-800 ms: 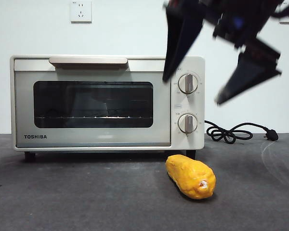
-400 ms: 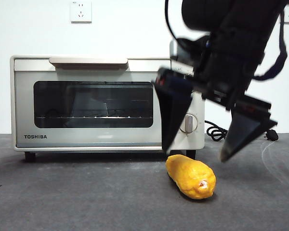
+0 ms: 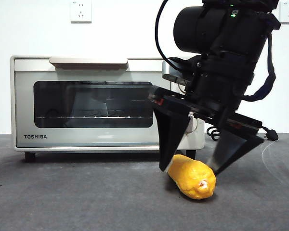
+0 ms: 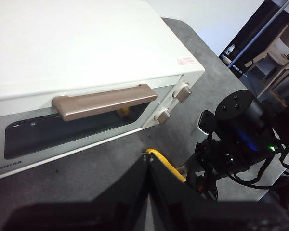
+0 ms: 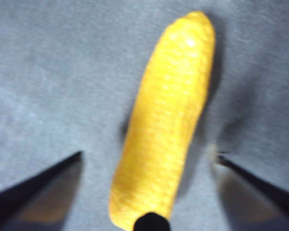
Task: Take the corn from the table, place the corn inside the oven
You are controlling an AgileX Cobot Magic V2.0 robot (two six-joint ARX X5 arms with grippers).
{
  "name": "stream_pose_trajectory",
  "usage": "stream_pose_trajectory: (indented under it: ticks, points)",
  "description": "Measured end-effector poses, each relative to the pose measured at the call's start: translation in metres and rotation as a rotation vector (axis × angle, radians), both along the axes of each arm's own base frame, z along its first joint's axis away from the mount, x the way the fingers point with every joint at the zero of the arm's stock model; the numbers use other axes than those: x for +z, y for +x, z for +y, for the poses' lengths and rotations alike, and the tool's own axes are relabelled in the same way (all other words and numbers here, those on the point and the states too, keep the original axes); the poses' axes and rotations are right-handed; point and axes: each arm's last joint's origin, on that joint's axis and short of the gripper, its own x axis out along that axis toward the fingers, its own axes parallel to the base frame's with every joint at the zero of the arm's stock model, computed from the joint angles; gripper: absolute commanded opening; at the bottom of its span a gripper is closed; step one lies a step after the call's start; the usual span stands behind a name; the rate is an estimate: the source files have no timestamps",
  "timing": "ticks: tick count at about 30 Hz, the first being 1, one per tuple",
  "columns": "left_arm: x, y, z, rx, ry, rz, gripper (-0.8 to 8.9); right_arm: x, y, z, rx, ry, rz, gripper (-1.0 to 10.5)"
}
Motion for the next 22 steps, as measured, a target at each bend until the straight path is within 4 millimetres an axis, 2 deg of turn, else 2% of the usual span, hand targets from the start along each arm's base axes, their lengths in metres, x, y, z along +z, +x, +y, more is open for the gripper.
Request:
stream_pose_trajectory:
  ticks: [5, 11, 15, 18, 22]
  points:
    - [-0.002, 0.003, 0.0, 0.0, 0.001, 0.013, -0.05, 0.0, -0.002, 0.004, 0.015, 0.005, -0.005, -0.2]
    - [-0.003, 0.007, -0.001, 0.0, 0.002, 0.013, -0.04, 0.002, -0.005, 0.007, 0.038, 0.01, -0.005, -0.1]
    - [-0.001, 0.015, -0.002, 0.0, -0.003, -0.022, -0.05, 0.009, -0.009, 0.018, 0.086, 0.041, -0.002, -0.1]
    - [0.002, 0.021, -0.003, 0.0, -0.008, -0.068, -0.05, 0.025, -0.016, 0.031, 0.138, 0.083, -0.015, -0.1]
    - [0.005, 0.032, -0.005, -0.002, -0.024, -0.127, -0.05, 0.055, -0.029, 0.045, 0.205, 0.133, -0.063, -0.1]
